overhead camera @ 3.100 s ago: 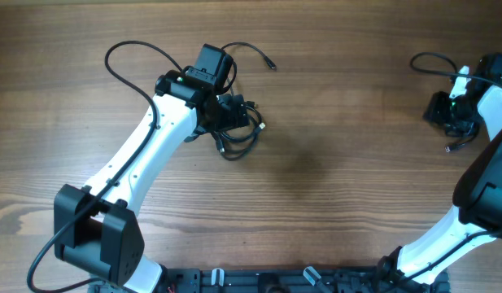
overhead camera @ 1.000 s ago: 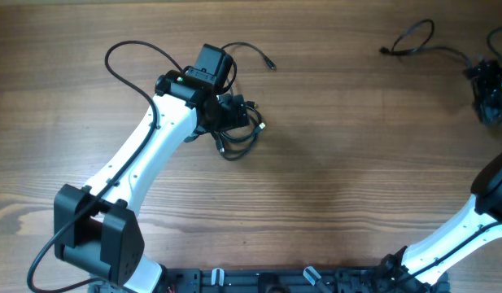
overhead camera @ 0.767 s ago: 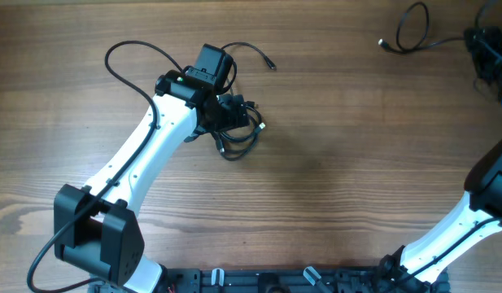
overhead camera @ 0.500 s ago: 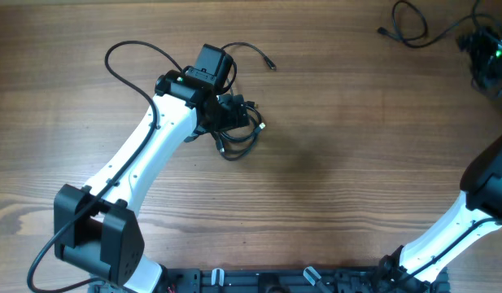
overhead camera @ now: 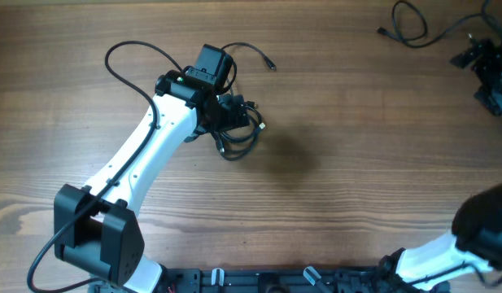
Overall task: Untangle cables
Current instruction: 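Move the right gripper back over the black cable bundle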
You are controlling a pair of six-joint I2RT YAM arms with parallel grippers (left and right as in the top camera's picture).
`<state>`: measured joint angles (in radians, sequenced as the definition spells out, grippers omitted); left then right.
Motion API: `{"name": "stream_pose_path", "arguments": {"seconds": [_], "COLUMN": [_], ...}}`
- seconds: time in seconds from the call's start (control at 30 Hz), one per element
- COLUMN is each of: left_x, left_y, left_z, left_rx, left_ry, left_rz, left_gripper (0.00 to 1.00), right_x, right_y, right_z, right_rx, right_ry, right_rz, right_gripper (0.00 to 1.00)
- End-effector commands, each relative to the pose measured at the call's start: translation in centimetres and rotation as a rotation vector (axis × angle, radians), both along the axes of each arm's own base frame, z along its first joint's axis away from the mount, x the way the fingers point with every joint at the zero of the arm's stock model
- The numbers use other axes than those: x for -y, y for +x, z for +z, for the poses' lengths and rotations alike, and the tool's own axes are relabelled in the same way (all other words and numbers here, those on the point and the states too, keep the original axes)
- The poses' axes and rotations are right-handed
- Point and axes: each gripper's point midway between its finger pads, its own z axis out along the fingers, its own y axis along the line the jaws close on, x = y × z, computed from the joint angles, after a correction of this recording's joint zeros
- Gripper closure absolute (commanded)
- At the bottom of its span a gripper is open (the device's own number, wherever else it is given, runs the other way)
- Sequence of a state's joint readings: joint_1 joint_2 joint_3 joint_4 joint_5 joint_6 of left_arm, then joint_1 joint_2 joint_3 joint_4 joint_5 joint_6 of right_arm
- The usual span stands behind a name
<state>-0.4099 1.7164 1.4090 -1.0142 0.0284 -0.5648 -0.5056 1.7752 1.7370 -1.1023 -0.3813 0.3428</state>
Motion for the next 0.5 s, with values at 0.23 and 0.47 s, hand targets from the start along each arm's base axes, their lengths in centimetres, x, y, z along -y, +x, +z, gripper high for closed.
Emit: {"name": "stream_pose_path", "arguments": {"seconds": [0.23, 0.47], "left_x": [-0.2, -0.2], "left_y": [0.0, 0.0], "left_z": [0.0, 0.0], "left_rx": [-0.002, -0.002], "left_ry": [-0.002, -0.002], "left_rz": [-0.004, -0.004], "left_gripper": [0.0, 0.0], "right_x": [-19.3, -24.3], "right_y": [-3.1, -5.6], "right_z": [0.5, -3.5], "right_rx": [-0.082, -0.224], "right_ry": [-0.041, 0.003], "right_rz": [0.596, 0.598], "right_gripper": [0.0, 0.0]}}
